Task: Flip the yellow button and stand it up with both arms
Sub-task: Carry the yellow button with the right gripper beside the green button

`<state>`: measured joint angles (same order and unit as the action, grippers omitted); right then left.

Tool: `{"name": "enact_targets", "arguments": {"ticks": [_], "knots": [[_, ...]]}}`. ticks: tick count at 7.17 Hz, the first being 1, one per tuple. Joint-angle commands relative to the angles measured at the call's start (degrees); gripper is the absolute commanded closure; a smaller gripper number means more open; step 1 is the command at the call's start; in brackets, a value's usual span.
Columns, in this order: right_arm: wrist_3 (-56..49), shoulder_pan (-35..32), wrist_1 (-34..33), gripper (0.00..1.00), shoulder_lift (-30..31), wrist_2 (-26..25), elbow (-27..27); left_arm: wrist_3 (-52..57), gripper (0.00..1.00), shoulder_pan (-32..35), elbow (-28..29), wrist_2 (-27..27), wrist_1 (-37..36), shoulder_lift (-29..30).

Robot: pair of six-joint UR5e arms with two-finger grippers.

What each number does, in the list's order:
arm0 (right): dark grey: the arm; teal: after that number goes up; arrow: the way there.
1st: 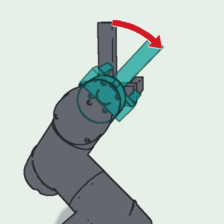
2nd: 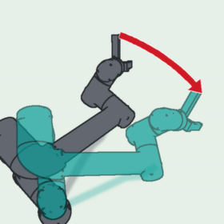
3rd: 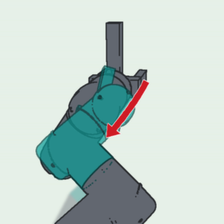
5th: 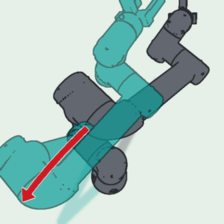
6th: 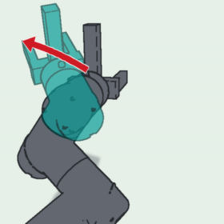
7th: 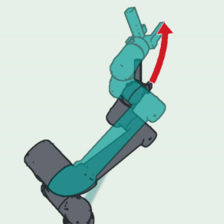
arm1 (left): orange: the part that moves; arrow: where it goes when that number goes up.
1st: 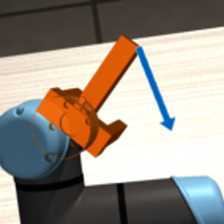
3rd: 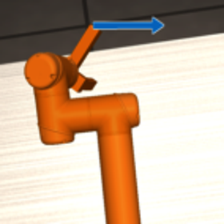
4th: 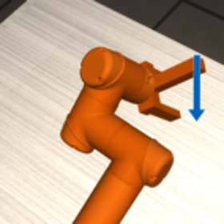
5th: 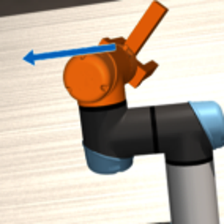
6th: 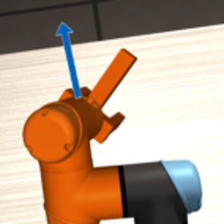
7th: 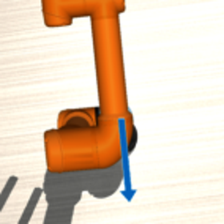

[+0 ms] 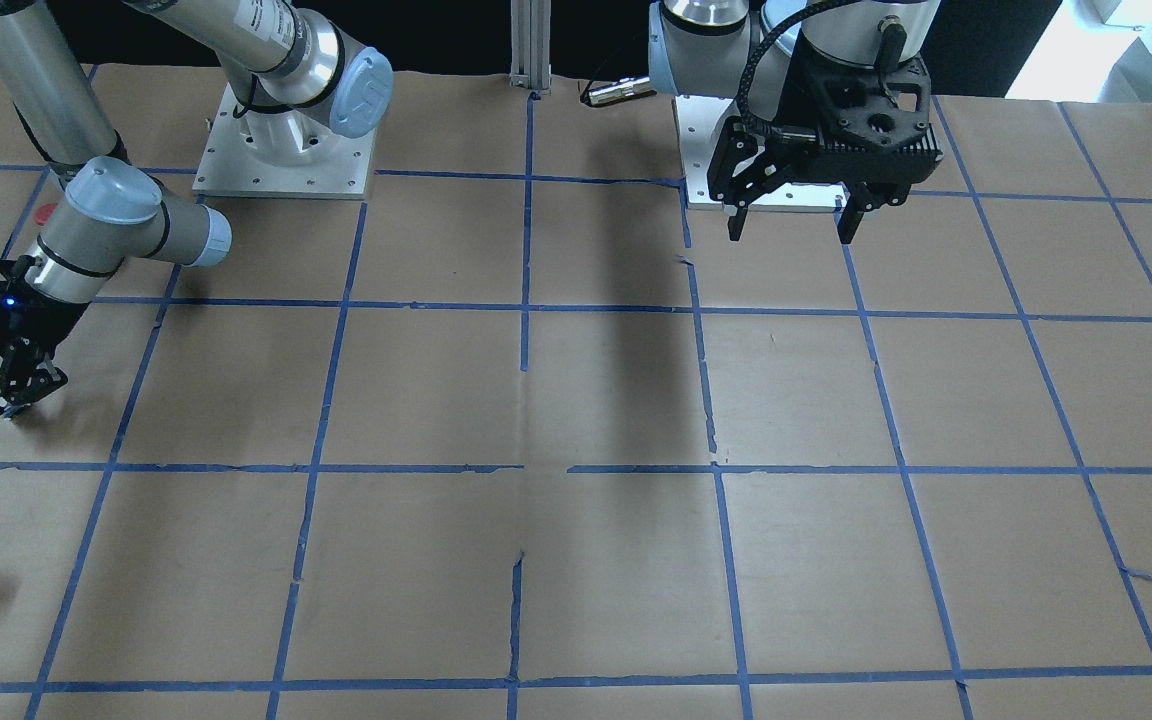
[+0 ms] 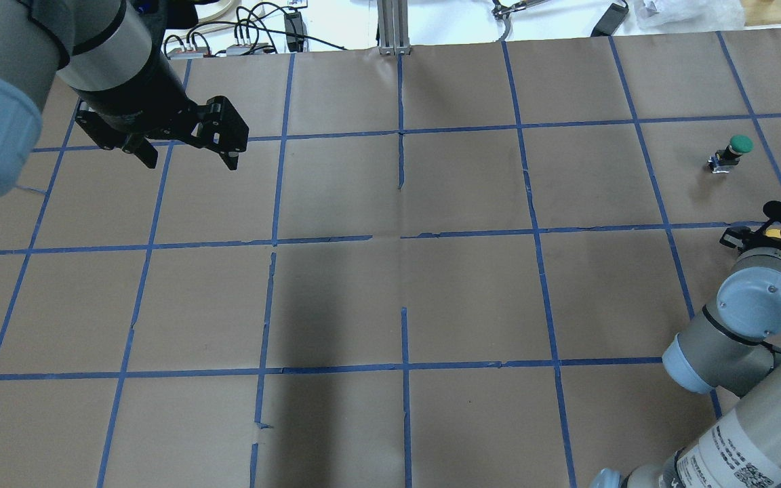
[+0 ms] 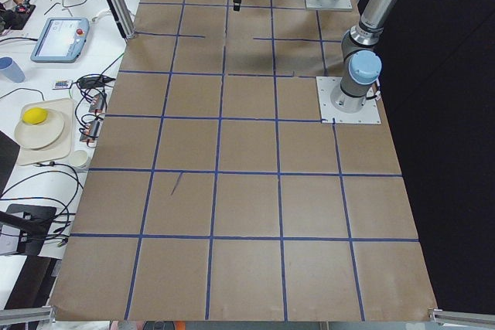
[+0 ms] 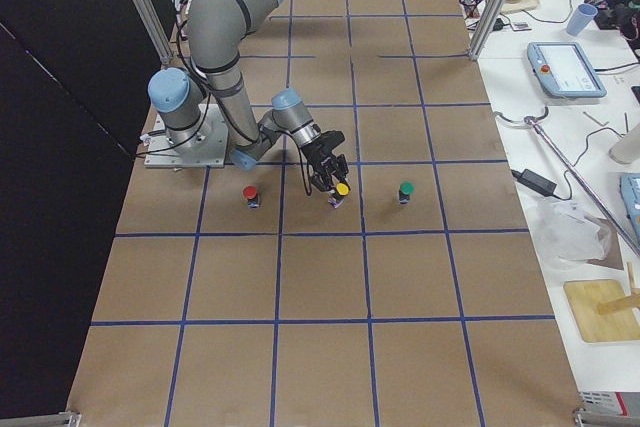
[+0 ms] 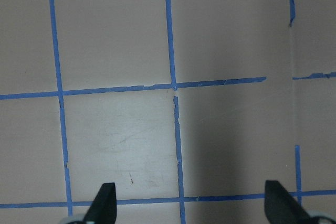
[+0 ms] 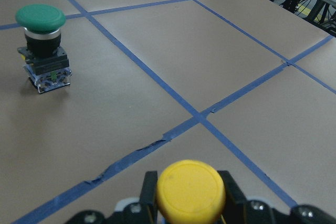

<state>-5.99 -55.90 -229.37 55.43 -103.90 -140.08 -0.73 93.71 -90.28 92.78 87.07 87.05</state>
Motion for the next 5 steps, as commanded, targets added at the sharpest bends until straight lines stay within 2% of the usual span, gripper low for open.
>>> {"name": "enact_targets", "arguments": {"ticks": [1,2,3,4,5], "knots": [[-0.1,0.0,-0.5,0.89,0.2,-0.4,-0.5,-0.1,0.00,0.0,0.1,-0.1,0.0,0.1],[0.0,0.0,-0.5,0.56,0.3,-0.5,-1.0,-0.1,0.00,0.1,-0.3,-0.1,0.0,-0.2],[0.0,0.0,-0.6,0.10,0.4,-0.4,-1.2,-0.1,0.00,-0.3,0.6,-0.1,-0.1,0.6],[-0.2,0.0,-0.9,0.00,0.3,-0.3,-1.2,-0.1,0.00,-0.3,0.8,-0.3,-0.2,0.8],[-0.6,0.0,-0.9,0.00,0.4,-0.3,-1.9,-0.1,0.00,-0.3,0.8,-0.4,-0.1,0.5]]}}
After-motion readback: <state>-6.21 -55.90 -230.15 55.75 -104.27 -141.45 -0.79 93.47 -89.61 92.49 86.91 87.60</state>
